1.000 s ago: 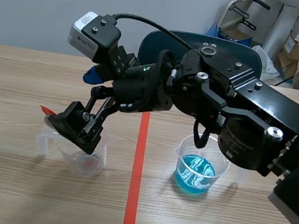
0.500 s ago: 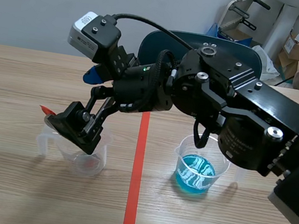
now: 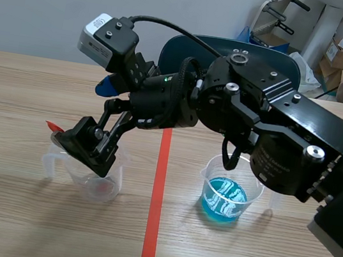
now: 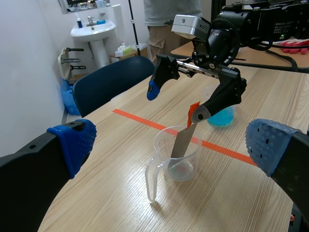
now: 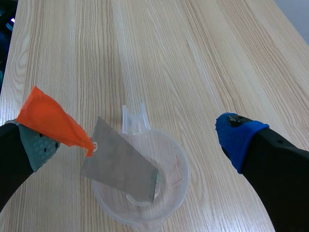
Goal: Do the redox reaction experiment
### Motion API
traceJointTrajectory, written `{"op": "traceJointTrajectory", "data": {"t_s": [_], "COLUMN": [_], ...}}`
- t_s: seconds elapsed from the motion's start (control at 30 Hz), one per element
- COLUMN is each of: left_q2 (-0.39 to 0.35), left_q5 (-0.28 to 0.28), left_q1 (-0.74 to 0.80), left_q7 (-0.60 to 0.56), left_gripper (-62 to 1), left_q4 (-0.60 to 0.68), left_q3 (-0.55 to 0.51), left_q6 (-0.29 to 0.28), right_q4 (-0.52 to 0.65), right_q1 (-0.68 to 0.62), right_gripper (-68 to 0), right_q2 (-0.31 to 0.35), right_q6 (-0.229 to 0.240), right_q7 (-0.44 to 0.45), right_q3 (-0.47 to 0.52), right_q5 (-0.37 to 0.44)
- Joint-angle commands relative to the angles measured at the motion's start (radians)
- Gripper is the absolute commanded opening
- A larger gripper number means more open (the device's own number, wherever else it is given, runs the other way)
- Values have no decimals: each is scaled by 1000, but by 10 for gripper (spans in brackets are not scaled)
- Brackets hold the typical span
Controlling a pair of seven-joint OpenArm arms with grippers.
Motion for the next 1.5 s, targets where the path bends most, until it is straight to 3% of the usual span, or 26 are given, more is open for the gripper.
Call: {"op": "traceJointTrajectory", "data": {"t_s": [0.0, 0.9, 1.17, 1.47], "left_q2": [6, 6, 6, 14], "left_q5": [-10, -11, -11, -11], "left_q1": [-1, -1, -1, -7], "left_q7": [-15, 61, 61, 61], "left_gripper": [14, 14, 14, 14], "left_q4": [9, 9, 9, 9], "left_q3": [-11, -11, -11, -11], "left_q6": [-1, -1, -1, -1], "right_q4": [14, 14, 41, 182], "right_q1": [21, 21, 21, 18], "right_gripper": [4, 4, 4, 4], "right_q2": [-6, -6, -1, 50], "right_q6": [1, -8, -9, -80], "right_q7": [15, 37, 143, 219], "right_q3": [5, 6, 34, 65], "right_q5": [12, 12, 12, 14]}}
